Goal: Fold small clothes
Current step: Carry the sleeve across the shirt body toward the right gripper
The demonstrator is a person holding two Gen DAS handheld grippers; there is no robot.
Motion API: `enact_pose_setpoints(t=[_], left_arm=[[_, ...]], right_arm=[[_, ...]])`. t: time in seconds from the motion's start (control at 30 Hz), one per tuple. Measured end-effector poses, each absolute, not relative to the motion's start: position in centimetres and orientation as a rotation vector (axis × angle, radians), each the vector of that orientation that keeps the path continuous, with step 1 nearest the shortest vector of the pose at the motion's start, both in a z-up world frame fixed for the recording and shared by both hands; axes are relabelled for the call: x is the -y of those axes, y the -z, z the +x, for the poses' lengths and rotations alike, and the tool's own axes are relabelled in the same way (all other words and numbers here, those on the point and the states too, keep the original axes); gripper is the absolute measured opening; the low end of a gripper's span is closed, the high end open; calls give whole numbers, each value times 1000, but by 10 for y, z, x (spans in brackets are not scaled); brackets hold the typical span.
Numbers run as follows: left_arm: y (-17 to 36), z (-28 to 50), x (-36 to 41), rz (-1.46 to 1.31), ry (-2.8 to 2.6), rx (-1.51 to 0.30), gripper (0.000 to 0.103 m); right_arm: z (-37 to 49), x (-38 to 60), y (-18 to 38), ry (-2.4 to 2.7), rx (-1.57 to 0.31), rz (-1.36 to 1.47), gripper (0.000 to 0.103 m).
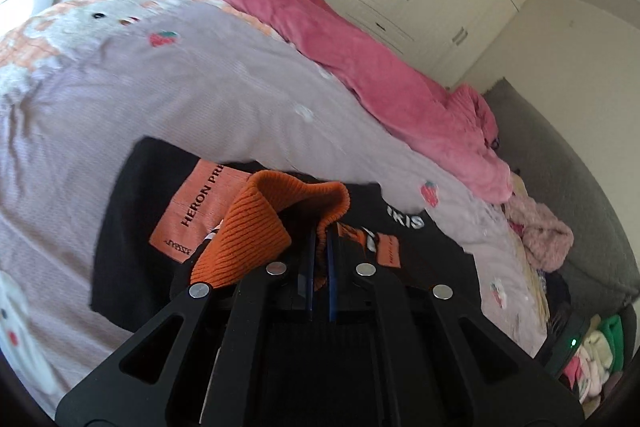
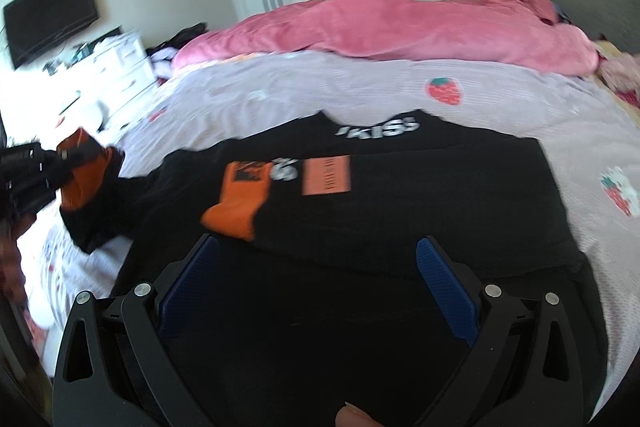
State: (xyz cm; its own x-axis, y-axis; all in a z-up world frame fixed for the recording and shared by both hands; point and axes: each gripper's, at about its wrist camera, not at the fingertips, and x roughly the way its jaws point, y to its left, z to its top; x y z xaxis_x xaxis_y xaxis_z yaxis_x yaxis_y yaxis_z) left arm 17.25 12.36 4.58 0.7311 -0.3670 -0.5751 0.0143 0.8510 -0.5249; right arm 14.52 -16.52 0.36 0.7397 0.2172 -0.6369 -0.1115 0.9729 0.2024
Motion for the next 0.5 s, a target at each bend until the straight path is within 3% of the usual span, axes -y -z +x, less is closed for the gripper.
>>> enact_pose_setpoints(t=[0.3,0.5], left_arm=[[-30,188,-61,-504,335,-815,1],[-40,180,-51,-511,437,-779,4]], right_arm=[[147,205,0,-97,-726,242,98],[147,200,3,-116,-743,244,98]])
